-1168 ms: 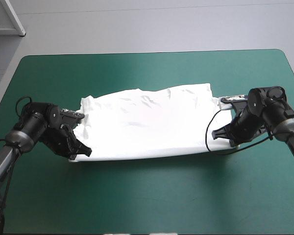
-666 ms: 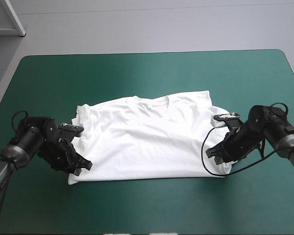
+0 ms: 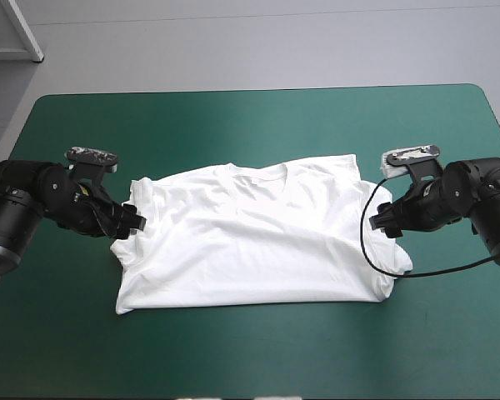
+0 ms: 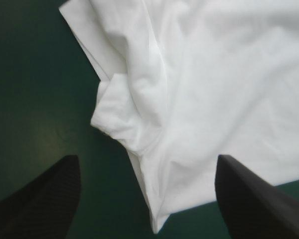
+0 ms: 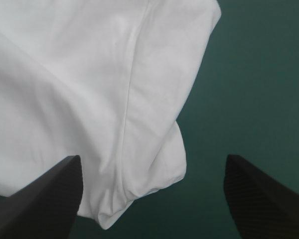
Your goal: Fold the cloth
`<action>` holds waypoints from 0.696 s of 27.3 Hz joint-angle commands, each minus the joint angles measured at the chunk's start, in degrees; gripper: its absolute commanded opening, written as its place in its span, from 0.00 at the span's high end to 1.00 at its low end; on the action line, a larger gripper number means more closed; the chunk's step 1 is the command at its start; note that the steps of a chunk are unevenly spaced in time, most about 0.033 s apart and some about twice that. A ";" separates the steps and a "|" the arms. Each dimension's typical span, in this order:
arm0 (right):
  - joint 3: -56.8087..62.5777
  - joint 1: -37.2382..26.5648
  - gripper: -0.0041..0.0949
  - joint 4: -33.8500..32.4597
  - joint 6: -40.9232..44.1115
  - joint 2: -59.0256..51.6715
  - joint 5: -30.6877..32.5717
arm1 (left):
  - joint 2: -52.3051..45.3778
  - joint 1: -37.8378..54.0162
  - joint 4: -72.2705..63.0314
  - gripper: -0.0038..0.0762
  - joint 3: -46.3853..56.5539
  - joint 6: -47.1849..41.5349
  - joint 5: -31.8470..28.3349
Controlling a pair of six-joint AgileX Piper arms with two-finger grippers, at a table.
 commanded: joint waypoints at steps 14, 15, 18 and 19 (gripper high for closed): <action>-1.97 -10.13 0.37 11.20 -4.71 16.00 -10.20 | -2.23 -0.16 -0.64 0.27 -4.66 -2.13 3.48; -1.97 -10.70 0.37 12.42 -5.49 16.87 -10.20 | -2.23 -0.16 -0.64 0.27 -4.66 -2.13 3.48; -1.97 -11.12 0.38 13.52 -6.27 19.35 -10.65 | -2.23 -0.16 -0.64 0.27 -4.66 -2.25 3.48; -1.97 -11.12 0.39 13.52 -6.36 20.01 -10.94 | -2.23 -0.16 -0.64 0.27 -4.66 -2.25 3.48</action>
